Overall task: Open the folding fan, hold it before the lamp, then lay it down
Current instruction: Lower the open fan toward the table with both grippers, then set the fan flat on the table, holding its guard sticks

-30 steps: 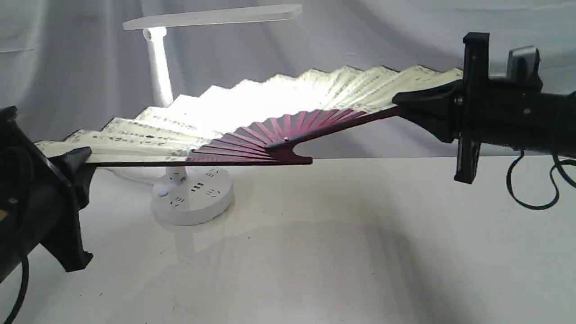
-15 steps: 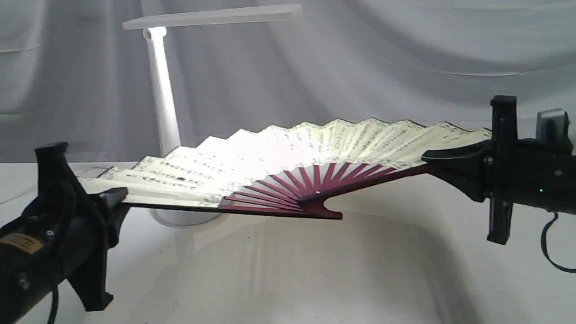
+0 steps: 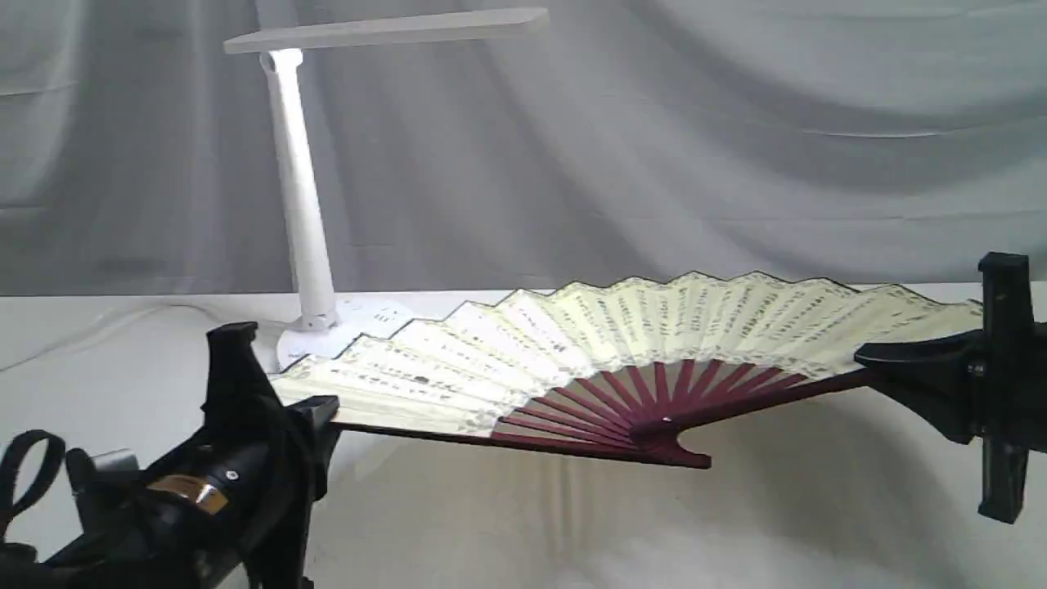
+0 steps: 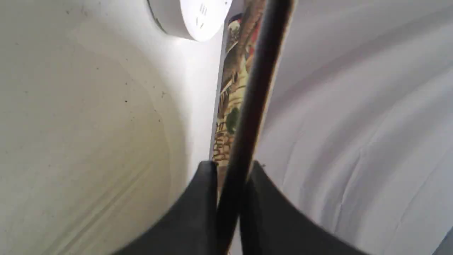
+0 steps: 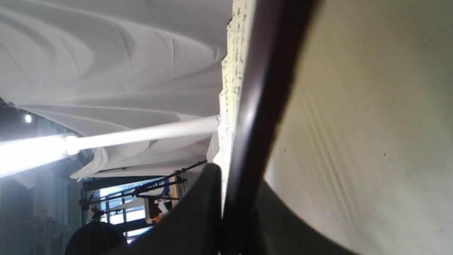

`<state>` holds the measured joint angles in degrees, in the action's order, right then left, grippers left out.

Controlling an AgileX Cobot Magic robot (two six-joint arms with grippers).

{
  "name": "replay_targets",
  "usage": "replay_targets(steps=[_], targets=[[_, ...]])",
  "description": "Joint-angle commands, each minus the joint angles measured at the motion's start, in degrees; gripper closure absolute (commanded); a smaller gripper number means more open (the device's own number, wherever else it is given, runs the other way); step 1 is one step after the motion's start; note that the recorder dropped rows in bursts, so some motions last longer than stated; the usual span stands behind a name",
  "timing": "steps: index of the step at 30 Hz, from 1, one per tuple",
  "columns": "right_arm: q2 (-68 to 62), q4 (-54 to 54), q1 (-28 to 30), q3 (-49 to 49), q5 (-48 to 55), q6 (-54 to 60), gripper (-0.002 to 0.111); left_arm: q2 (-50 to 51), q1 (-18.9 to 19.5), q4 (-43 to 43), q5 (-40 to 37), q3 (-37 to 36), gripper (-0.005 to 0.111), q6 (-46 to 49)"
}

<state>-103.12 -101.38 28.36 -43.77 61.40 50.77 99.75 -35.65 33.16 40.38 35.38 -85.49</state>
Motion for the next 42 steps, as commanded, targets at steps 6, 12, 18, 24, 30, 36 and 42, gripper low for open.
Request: replay_targets(steps=[6,12,18,24,30,36,42], targets=[[0.02,2.16,5.92,3.72,-2.31,7.48,0.108,5.77,-0.65,-4.99,3.32,6.22,0.107,-6.04],[-0.11,3.91,10.13,4.67,-2.53,7.73,0.108,10.64,-0.65,-9.38,3.09,10.49,0.107,-7.89],[-2.73,4.01,12.42,4.67,-2.87,8.98,0.108,15.64,-0.65,-9.99,3.52,15.02,0.107,-9.4],[-8.14,1.43,12.19,4.55,-2.03,13.44,0.108,19.07,-0.54,-9.37,6.57,16.3,0.107,-9.4],[-13.69,1.43,12.19,3.03,-1.84,16.44,0.108,23.23,-0.55,-8.73,10.39,17.16,0.107,-10.66],[-17.13,1.43,12.19,-0.65,0.27,17.48,0.108,26.49,-0.55,-9.42,10.9,21.26,0.107,-10.54],[-18.76,1.43,12.19,-4.4,-0.56,17.76,0.108,28.98,-0.55,-9.4,10.89,24.17,0.107,-10.18]])
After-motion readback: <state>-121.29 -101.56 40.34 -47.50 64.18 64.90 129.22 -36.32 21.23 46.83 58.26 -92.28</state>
